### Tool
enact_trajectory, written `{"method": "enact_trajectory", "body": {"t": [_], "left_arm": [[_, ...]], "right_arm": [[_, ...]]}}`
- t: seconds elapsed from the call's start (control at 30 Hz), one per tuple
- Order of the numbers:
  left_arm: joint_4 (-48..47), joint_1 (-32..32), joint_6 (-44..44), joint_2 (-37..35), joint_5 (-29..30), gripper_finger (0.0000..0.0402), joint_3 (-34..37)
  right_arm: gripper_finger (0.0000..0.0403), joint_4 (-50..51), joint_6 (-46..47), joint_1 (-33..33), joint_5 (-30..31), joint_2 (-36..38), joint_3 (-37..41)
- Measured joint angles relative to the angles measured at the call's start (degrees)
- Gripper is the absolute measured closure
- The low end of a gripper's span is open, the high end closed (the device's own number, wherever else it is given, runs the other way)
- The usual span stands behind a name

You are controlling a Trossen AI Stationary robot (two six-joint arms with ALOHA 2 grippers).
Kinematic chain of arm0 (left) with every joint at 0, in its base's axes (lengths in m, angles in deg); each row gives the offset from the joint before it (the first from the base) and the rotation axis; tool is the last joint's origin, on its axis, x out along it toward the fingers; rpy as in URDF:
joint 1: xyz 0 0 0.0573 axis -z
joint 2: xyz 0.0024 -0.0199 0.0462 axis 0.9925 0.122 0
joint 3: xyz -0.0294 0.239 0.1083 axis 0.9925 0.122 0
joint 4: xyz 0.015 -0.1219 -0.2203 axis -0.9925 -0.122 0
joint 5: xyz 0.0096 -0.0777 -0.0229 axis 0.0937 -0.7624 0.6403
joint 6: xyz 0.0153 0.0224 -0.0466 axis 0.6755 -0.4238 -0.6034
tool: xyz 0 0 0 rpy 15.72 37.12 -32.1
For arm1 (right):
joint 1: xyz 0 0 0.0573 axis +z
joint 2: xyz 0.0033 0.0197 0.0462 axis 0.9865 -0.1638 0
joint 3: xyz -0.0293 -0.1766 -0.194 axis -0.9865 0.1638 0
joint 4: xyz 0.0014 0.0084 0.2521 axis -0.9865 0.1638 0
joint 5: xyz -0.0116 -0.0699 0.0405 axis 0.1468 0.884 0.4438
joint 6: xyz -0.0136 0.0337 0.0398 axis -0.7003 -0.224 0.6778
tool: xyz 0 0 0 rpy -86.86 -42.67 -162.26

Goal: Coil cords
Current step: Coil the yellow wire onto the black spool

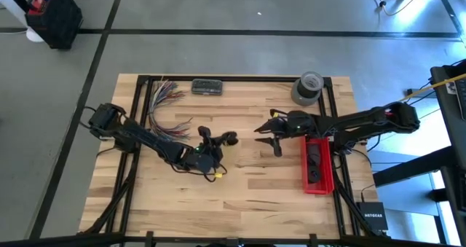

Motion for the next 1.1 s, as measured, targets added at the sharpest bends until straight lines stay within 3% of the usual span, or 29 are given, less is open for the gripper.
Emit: {"method": "enact_trajectory", "body": {"t": [0.27,0.43,0.5,0.87,1.1], "left_arm": [[0.2,-1.0,-4.3,-5.6,8.8,0.0401,-3.1],[3.0,-2.3,-5.9,-6.2,8.9,0.0401,-4.0],[5.1,-2.7,-5.9,-6.2,7.1,0.0401,-4.0],[17.0,-4.0,1.3,-6.2,4.2,0.0401,-4.0],[18.0,-3.8,2.1,-6.2,4.2,0.0401,-4.0]], "right_arm": [[0.0233,-3.4,-0.5,7.2,8.1,2.3,0.0],[0.0233,-8.7,-0.5,10.1,20.9,2.0,0.1],[0.0233,-11.4,-0.4,10.1,23.3,1.5,0.0],[0.0233,-30.7,0.1,10.1,22.7,-11.8,-0.9],[0.0233,-29.2,-2.1,10.1,21.3,-22.3,-10.5]]}}
